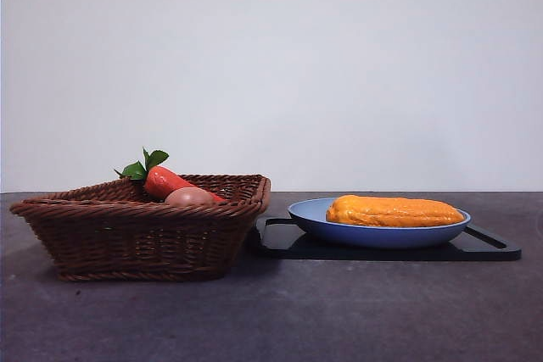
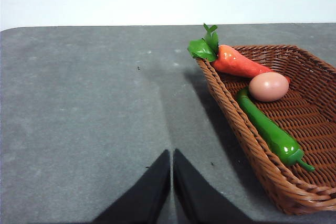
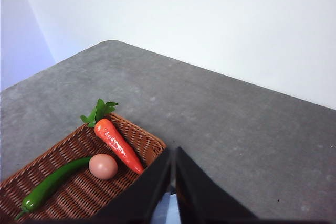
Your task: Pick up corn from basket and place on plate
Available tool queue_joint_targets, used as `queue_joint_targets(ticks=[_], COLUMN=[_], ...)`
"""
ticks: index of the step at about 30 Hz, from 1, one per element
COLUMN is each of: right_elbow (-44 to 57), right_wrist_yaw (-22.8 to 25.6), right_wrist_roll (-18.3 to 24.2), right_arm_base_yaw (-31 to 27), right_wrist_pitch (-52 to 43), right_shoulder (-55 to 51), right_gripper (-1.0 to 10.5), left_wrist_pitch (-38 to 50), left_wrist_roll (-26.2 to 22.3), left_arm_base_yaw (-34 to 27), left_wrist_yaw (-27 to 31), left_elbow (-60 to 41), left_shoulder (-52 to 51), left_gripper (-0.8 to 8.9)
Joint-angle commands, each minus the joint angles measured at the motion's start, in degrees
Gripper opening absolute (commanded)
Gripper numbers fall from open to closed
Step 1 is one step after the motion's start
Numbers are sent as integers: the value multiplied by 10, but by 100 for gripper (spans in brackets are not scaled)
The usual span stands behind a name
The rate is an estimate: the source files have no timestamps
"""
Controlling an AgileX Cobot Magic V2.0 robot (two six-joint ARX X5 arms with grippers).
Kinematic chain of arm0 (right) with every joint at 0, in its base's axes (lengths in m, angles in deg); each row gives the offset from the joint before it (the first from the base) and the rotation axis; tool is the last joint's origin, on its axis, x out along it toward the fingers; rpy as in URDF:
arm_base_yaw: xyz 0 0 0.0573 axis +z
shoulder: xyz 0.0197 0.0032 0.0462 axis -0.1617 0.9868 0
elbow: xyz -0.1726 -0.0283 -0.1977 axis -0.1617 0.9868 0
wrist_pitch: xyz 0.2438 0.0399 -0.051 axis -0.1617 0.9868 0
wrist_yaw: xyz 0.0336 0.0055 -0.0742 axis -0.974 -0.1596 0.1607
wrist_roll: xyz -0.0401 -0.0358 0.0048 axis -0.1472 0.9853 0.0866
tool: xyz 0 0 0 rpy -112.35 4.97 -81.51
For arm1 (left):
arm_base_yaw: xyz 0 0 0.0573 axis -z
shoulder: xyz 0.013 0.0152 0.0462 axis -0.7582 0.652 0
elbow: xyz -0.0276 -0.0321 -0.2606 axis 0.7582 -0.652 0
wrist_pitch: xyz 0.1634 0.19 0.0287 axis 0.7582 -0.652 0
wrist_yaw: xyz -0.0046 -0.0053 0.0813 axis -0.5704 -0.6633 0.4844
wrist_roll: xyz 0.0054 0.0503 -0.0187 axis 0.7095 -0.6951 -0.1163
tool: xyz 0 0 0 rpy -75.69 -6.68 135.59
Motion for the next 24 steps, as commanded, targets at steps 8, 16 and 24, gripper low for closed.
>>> queue_joint_targets(ticks=[8,16,24], right_elbow=[-5,53,263], right_wrist_yaw=[30,92,92], right_wrist_roll=[25,63,34], right_arm_base_yaw=[-10,-50,-133], right_wrist_pitch=[25,36,-73], right_shoulder=[-8,-125,-312], right_gripper=[3,3,3], left_wrist_pitch=[-27,-27,-27], left_wrist_roll=[5,5,5], left_arm_base_yaw=[-2,-2,-2], left_wrist_yaw=[-1,-1,-1], left_elbow=[-6,-6,-6], left_shoulder=[0,0,0], left_gripper=[8,8,8])
